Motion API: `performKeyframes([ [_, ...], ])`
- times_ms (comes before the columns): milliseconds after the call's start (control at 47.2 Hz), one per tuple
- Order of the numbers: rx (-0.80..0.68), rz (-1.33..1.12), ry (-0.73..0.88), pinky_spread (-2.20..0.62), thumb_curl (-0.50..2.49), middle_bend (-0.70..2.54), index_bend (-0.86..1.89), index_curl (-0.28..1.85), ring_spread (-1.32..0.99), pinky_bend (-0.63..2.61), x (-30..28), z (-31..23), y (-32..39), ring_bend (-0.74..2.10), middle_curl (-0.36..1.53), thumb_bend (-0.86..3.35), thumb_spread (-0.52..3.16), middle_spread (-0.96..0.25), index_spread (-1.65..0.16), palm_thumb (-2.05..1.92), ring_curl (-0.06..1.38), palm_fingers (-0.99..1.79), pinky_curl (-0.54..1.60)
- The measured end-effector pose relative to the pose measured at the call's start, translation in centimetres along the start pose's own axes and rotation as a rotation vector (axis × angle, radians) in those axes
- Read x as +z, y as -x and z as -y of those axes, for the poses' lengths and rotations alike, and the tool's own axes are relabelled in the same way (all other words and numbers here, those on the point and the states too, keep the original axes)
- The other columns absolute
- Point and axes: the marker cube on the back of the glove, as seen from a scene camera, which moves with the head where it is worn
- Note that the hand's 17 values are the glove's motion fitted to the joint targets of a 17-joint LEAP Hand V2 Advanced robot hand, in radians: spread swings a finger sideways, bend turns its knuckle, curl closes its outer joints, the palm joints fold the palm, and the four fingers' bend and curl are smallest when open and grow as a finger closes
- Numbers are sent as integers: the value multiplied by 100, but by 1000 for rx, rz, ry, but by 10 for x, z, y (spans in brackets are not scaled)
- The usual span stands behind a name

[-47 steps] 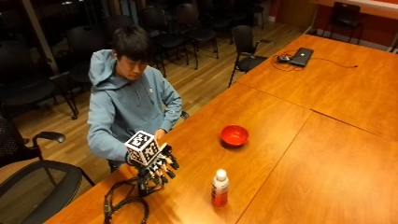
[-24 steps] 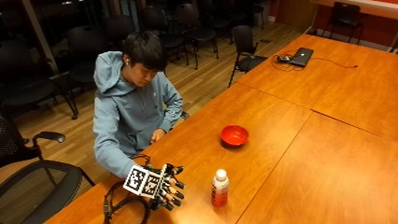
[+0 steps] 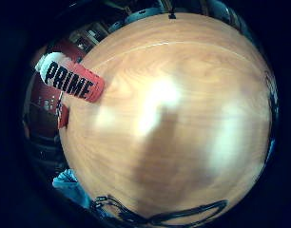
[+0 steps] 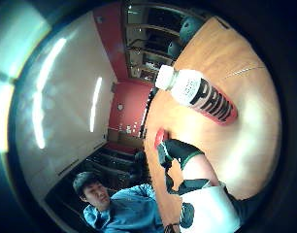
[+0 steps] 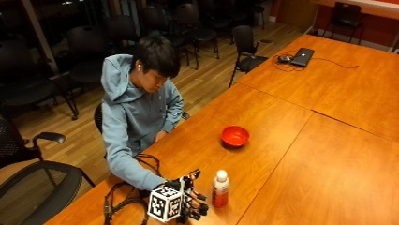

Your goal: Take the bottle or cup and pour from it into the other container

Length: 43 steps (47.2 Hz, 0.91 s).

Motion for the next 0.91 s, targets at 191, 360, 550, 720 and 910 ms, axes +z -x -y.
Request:
performKeyframes([
  [191, -10, 72, 13, 25, 38, 25, 11, 15, 9, 70, 20, 22, 0, 52, 35, -3, 89, 4, -36, 60, 32, 10, 31],
  [360, -9, 139, 38, 25, 38, 25, 11, 15, 10, 72, 52, 22, -9, 52, 35, -3, 88, 4, -37, 60, 32, 9, 31],
  [550, 18, 252, 35, 26, 38, 25, 12, 15, 10, 74, 79, 25, -16, 53, 34, -3, 86, 5, -36, 61, 31, 10, 31],
  [720, 12, 299, 58, 26, 38, 24, 12, 16, 11, 75, 93, 36, -14, 53, 34, -3, 86, 6, -36, 63, 31, 11, 31],
  [910, -9, 328, 81, 26, 38, 24, 12, 16, 12, 76, 110, 42, -8, 53, 34, -3, 84, 7, -36, 64, 31, 11, 31],
])
